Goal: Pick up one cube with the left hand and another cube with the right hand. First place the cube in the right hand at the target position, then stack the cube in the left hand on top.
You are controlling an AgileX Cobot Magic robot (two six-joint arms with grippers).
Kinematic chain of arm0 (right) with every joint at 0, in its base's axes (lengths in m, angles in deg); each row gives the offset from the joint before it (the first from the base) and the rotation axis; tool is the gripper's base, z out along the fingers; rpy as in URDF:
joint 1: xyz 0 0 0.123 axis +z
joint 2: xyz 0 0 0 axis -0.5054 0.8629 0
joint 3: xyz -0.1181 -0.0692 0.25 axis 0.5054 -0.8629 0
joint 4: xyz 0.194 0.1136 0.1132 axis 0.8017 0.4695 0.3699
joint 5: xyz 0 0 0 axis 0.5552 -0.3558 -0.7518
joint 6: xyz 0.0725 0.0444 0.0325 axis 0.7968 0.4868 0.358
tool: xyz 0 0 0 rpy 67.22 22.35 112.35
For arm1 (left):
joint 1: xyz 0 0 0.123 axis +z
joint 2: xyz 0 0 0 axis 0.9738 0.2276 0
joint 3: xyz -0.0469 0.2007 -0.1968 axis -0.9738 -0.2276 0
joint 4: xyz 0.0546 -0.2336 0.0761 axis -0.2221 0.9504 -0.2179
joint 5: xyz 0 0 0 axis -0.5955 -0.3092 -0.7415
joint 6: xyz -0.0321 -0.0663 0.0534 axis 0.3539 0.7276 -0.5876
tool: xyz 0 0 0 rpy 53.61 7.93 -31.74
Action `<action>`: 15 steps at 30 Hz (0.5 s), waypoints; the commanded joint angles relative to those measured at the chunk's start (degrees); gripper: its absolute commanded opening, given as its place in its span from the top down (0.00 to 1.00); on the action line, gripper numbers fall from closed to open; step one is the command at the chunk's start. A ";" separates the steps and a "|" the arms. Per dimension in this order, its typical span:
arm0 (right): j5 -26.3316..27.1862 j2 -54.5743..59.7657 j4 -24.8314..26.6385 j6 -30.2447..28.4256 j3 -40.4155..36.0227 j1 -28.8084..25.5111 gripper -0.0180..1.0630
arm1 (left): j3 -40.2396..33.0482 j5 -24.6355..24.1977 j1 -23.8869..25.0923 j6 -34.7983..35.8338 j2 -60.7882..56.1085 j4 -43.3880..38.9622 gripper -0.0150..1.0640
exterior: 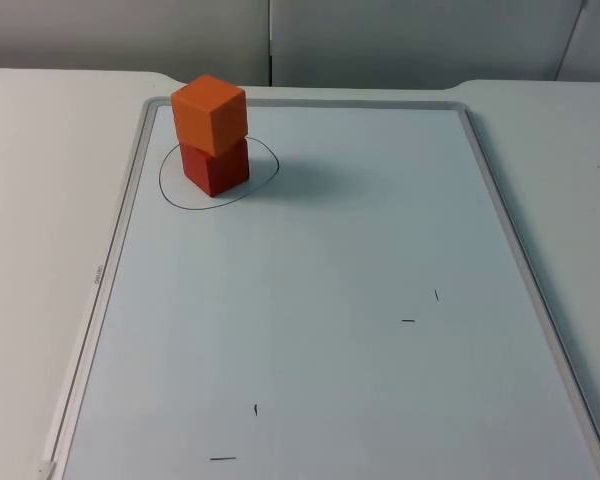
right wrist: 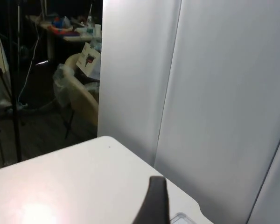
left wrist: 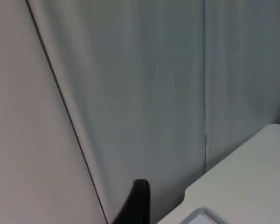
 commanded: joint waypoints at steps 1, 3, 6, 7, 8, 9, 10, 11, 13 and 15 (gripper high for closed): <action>1.55 0.05 0.29 -1.10 -2.23 0.17 0.33 | -4.01 -0.38 -0.18 0.73 -3.40 -0.48 0.22; 2.57 0.05 0.29 -1.36 -4.51 0.17 0.33 | -10.07 -0.38 -0.18 -0.05 -7.91 -0.70 0.22; 4.68 0.05 0.55 -1.46 -8.39 0.17 0.33 | -21.07 -0.38 -0.18 -0.06 -14.34 -3.71 0.22; 4.68 0.05 0.55 -1.46 -8.39 0.17 0.33 | -21.07 -0.38 -0.18 -0.06 -14.34 -3.71 0.22; 4.80 0.05 0.55 -1.46 -9.47 0.17 0.33 | -25.43 -0.38 -0.18 0.04 -16.69 -4.38 0.22; 5.07 0.05 0.63 -1.46 -10.54 0.17 0.33 | -29.99 -0.38 -0.18 0.15 -18.83 -4.87 0.22; 5.49 0.05 1.12 -1.46 -11.45 0.17 0.33 | -33.90 -0.38 -0.18 0.15 -21.44 -5.26 0.22; 5.60 0.05 1.56 -2.01 -12.39 0.17 0.33 | -38.51 1.53 -0.18 0.15 -24.23 -5.26 0.22; 5.72 0.05 2.10 -3.03 -13.36 0.17 0.33 | -43.08 3.39 -0.18 0.15 -27.04 -5.26 0.22; 6.02 0.05 4.39 -4.89 -15.14 0.17 0.33 | -51.11 7.23 -0.18 0.15 -32.33 -5.26 0.22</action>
